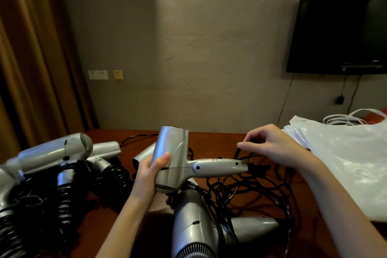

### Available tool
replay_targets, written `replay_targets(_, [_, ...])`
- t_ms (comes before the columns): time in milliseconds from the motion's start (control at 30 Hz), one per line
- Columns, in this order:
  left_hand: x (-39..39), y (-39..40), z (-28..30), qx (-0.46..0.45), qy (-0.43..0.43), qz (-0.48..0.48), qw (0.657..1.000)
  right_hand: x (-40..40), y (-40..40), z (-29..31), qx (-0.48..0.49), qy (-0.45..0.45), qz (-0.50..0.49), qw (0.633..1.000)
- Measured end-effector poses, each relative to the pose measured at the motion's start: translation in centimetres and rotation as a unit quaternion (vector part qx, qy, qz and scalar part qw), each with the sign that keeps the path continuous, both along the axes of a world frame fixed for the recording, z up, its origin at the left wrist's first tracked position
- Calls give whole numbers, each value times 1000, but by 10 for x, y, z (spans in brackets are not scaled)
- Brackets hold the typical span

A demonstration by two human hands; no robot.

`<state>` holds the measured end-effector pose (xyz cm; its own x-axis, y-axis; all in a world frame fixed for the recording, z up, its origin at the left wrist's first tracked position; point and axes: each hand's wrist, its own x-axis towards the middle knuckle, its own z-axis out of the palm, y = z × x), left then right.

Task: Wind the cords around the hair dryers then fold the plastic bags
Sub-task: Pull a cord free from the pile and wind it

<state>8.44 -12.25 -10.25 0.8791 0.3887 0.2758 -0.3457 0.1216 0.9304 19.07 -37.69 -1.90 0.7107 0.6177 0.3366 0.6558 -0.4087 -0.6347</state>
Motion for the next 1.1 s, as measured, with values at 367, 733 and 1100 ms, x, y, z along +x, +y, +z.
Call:
replay_targets(367, [5,0,-9,-117,29,96,988,-20,20,-1,-60,46,87,993])
replay_targets(733, [3,-1,-1,-241,16,-19,970,-12,23,-20,-55,173,127,975])
replay_targets(1100, [0,-2,-2,-119,59,-93,987,10,-6,-19,-89,116,52,988])
